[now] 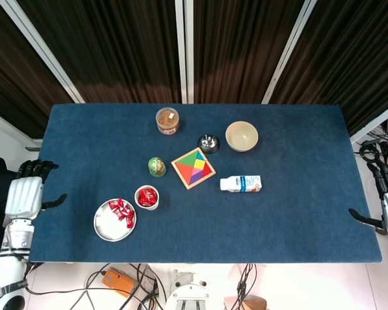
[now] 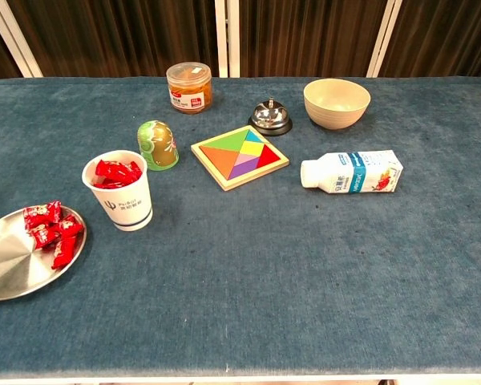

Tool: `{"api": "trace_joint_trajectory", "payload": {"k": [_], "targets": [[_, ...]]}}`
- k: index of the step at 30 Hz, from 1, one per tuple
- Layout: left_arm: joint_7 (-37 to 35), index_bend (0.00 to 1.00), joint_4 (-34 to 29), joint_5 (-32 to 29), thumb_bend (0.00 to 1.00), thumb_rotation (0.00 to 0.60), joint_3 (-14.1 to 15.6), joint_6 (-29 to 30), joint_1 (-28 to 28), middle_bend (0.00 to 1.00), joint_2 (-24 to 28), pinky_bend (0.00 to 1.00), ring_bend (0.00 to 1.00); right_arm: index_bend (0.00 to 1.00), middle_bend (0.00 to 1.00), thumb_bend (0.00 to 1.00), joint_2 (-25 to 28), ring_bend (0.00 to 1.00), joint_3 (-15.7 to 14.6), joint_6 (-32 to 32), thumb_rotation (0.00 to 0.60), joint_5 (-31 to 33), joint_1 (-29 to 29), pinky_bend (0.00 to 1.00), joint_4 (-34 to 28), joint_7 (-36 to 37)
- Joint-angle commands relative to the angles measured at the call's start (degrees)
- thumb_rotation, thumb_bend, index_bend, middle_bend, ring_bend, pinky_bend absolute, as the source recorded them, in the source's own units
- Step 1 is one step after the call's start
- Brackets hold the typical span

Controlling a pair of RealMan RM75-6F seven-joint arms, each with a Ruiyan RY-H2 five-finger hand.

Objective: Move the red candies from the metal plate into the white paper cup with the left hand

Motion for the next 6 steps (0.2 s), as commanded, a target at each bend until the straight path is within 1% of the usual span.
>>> {"api": "trace_joint_trajectory", "payload": {"k": [1, 3, 6], "targets": [[-3.9, 0.25, 1.9, 3.1, 0.10, 0.600, 2.7, 3.7, 4.5, 0.16, 1.7, 0.05, 0.07, 0.00, 0.04, 0.24, -0.8, 0.00, -0.5, 0.8, 0.600, -0.9, -0.4, 0.08, 0.5, 0.0], [-3.6, 0.25, 1.8, 4.8, 0.10, 0.600, 4.0, 5.4, 6.2, 0.16, 2.1, 0.04, 0.07, 0.00, 0.04, 0.24, -1.3, 0.00, -0.8, 1.3, 0.600, -1.3, -0.7, 0.08, 0.6, -0.5], [-3.1, 0.25, 1.1, 5.9, 0.10, 0.600, 5.0, 7.4, 8.1, 0.16, 2.6, 0.03, 0.07, 0.00, 0.04, 0.24, -1.9, 0.00, -1.1, 1.4, 0.600, -1.5, -0.9, 0.08, 0.6, -1.0]]}}
